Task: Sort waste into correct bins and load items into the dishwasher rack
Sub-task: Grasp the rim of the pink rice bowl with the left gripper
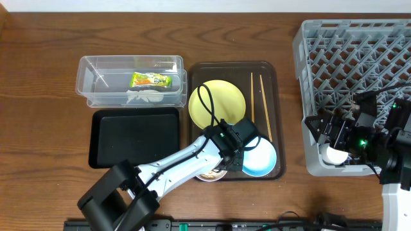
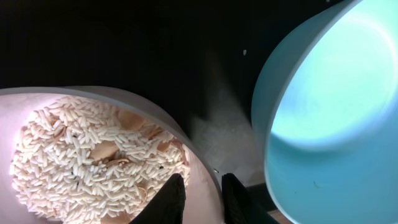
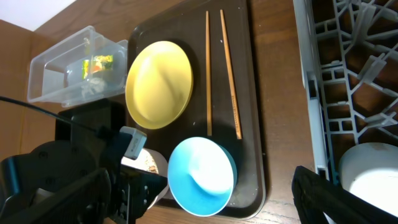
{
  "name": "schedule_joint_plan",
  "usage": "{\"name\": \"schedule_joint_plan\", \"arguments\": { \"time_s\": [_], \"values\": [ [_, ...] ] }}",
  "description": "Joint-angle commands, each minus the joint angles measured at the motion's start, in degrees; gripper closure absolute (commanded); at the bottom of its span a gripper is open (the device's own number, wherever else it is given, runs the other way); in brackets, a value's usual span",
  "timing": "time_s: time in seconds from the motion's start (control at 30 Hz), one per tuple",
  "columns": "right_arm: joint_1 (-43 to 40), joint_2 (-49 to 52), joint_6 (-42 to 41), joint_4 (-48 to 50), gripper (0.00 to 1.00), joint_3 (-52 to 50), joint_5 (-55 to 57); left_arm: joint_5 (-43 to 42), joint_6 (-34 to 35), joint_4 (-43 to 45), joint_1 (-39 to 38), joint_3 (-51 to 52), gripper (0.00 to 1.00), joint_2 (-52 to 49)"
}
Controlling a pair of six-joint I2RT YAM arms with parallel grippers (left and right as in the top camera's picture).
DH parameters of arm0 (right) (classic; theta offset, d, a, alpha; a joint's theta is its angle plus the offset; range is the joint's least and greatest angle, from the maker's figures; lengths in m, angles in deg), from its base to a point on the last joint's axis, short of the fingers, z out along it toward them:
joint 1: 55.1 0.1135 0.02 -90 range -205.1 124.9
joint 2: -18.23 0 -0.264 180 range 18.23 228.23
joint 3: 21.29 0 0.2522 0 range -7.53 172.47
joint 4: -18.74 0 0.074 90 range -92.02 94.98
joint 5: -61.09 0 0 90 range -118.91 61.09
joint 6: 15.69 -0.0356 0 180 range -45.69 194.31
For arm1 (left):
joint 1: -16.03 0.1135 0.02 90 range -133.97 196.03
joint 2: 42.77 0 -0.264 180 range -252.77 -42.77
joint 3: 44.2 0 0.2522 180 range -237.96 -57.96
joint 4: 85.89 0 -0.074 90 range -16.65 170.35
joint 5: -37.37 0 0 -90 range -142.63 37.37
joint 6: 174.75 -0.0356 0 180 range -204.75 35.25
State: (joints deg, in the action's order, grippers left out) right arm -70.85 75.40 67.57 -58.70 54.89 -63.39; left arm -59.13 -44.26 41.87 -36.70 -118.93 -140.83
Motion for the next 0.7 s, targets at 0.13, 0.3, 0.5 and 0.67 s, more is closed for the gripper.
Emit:
{"name": "schedule_joint_plan", "arguments": {
  "time_s": [0.13, 0.3, 0.5, 0.67],
  "values": [
    [0.5, -0.2, -0.1, -0.2, 0.09, 0.6, 0.0, 0.0, -0.8, 0.8, -0.1, 0.7, 0.79, -2.1],
    [0.5, -0.2, -0.1, -0.2, 0.09, 0.6, 0.0, -0.6, -0.8, 0.9, -0.1, 0.7, 0.81, -3.2],
    [0.5, -0.2, -0.1, -0.2, 0.09, 0.6, 0.0, -0.6, -0.8, 1.0, -0.1, 0.5, 0.94, -3.1],
    [0.5, -0.2, 0.0, -0.2, 0.09, 0.6, 0.0, -0.6, -2.3, -2.7, -0.1, -2.9, 0.94, -2.6]
  ]
}}
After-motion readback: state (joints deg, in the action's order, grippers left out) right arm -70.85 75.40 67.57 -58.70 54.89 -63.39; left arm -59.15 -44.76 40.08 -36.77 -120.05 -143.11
